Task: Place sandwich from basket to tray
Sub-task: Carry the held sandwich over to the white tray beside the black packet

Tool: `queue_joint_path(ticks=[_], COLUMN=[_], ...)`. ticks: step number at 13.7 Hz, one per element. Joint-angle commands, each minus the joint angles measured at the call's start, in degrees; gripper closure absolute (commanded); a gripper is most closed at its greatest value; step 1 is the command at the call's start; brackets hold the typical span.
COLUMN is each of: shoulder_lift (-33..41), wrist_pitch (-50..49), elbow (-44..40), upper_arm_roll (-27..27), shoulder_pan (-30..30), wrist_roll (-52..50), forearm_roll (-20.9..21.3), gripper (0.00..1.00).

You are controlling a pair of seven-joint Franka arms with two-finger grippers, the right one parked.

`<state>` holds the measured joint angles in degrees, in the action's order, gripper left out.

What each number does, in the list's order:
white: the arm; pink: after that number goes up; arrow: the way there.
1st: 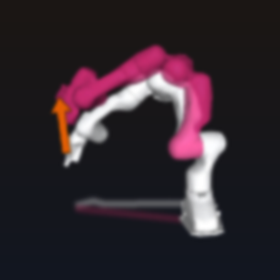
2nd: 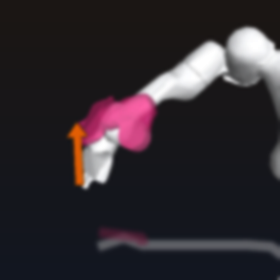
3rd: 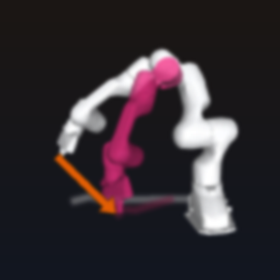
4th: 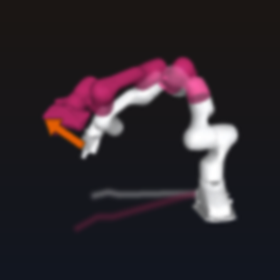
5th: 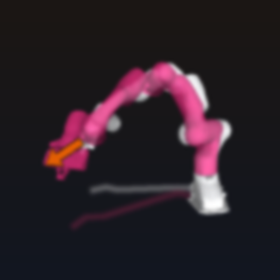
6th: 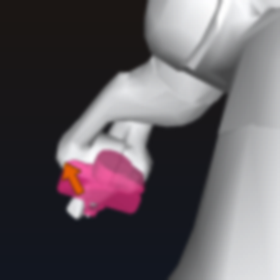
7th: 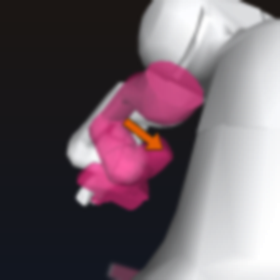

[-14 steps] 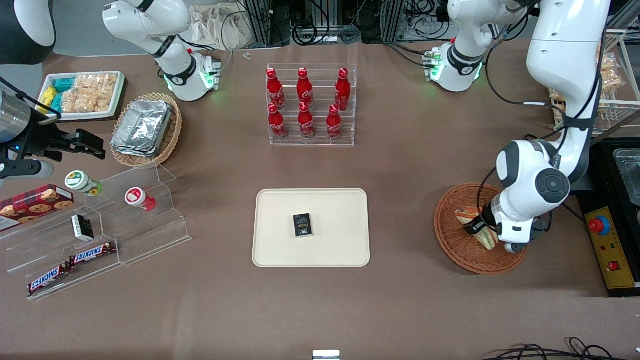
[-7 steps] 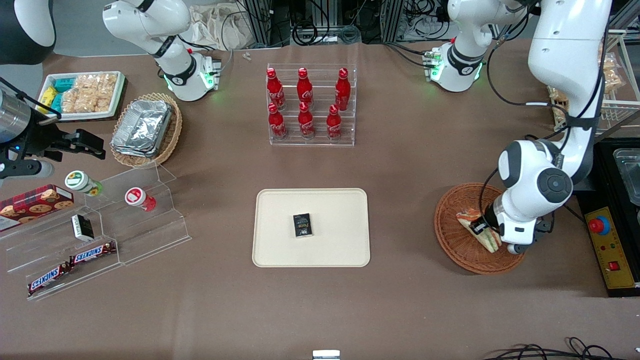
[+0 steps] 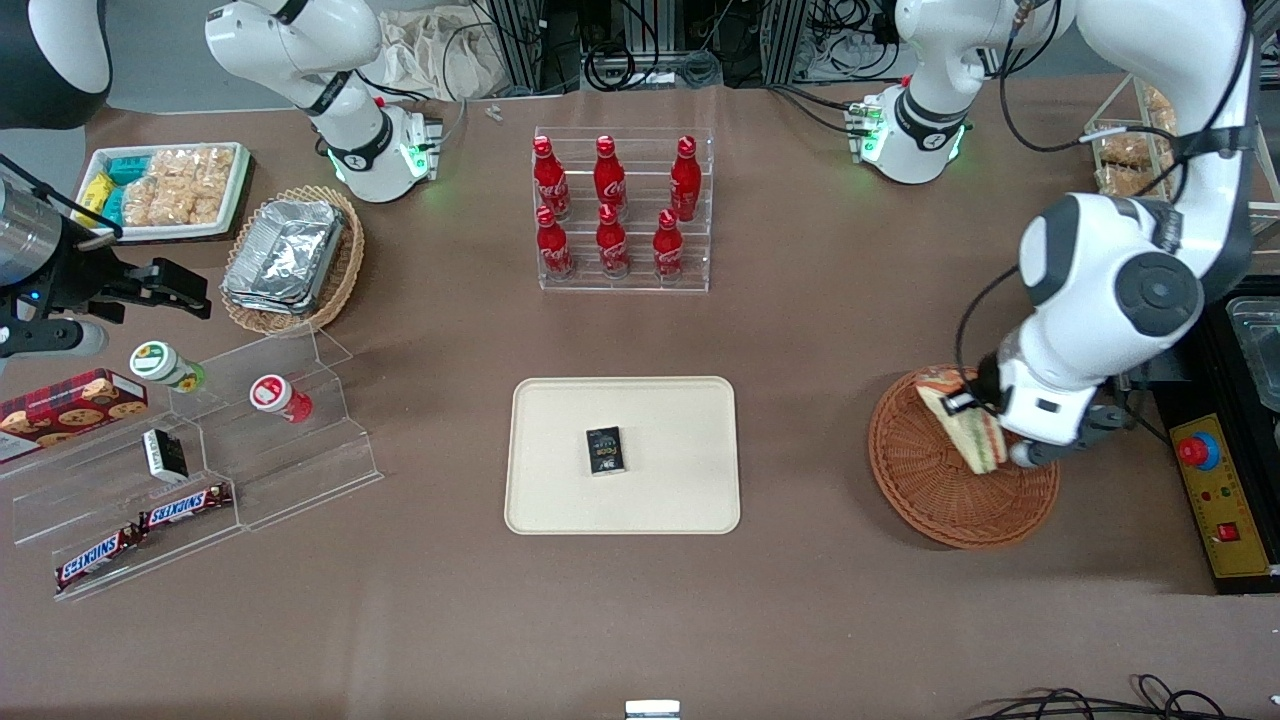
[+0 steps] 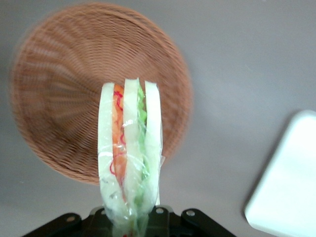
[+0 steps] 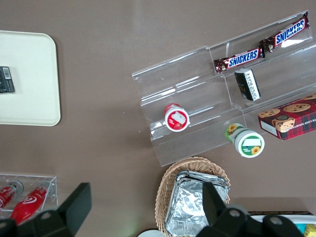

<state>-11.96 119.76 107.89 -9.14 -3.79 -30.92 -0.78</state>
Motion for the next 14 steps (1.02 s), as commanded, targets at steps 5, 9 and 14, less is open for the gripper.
queue_joint_path(ticks=[5,9,14], shoulder_lift=[-5.3,-13.2,-25.1], wrist_pitch=[-0.2,-0.1,7.8], elbow=[-6.3,-14.2,-22.0], upper_arm_roll=[-12.0,-11.9,-11.4], shoulder_pan=[-3.5,-10.0,-14.8], wrist_roll=[-9.3,-14.3,-15.8], forearm_roll=[-0.6,0.4,6.1], gripper=[1.0,1.0,1.0])
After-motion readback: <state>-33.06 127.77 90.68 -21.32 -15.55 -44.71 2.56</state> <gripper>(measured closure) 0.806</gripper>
